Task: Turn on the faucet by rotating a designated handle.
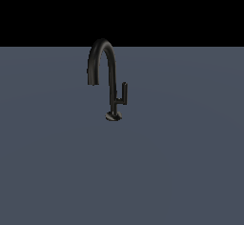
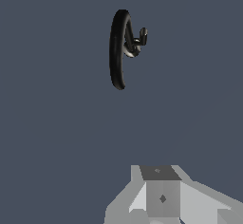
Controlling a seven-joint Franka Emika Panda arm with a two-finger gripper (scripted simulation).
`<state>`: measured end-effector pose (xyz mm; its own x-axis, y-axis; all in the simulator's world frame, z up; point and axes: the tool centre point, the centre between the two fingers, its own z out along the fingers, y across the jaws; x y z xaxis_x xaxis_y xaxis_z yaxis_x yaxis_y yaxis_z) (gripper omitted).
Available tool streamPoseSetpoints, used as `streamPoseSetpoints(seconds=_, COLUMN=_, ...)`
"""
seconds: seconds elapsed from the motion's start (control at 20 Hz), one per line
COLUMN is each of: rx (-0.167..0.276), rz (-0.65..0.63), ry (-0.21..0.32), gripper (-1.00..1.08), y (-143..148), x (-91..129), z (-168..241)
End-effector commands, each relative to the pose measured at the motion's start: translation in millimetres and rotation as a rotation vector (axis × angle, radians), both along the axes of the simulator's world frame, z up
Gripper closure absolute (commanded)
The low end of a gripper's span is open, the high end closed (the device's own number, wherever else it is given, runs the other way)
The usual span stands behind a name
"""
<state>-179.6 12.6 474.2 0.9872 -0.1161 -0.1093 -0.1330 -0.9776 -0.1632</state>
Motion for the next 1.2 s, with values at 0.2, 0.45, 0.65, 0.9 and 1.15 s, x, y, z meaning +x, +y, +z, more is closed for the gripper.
streamPoseSetpoints(seconds=0.2, rx=0.104, rz=-0.110, ry=0.093, gripper=1.08, y=-1.0, x=38.4, z=-13.7)
streamPoseSetpoints(seconds=0.45, rx=0.188, rz=-0.199, ry=0.167, gripper=1.08, y=-3.7, x=68.0, z=-27.2)
streamPoseSetpoints(seconds=0.65, rx=0.258, rz=-0.271, ry=0.228, gripper=1.08, y=-7.0, x=91.5, z=-40.1)
streamPoseSetpoints(seconds=0.9, rx=0.349, rz=-0.366, ry=0.308, gripper=1.08, y=-12.4, x=120.3, z=-59.2)
streamPoseSetpoints(seconds=1.15, rx=0.445, rz=-0.464, ry=0.391, gripper=1.08, y=-18.9, x=148.1, z=-82.0)
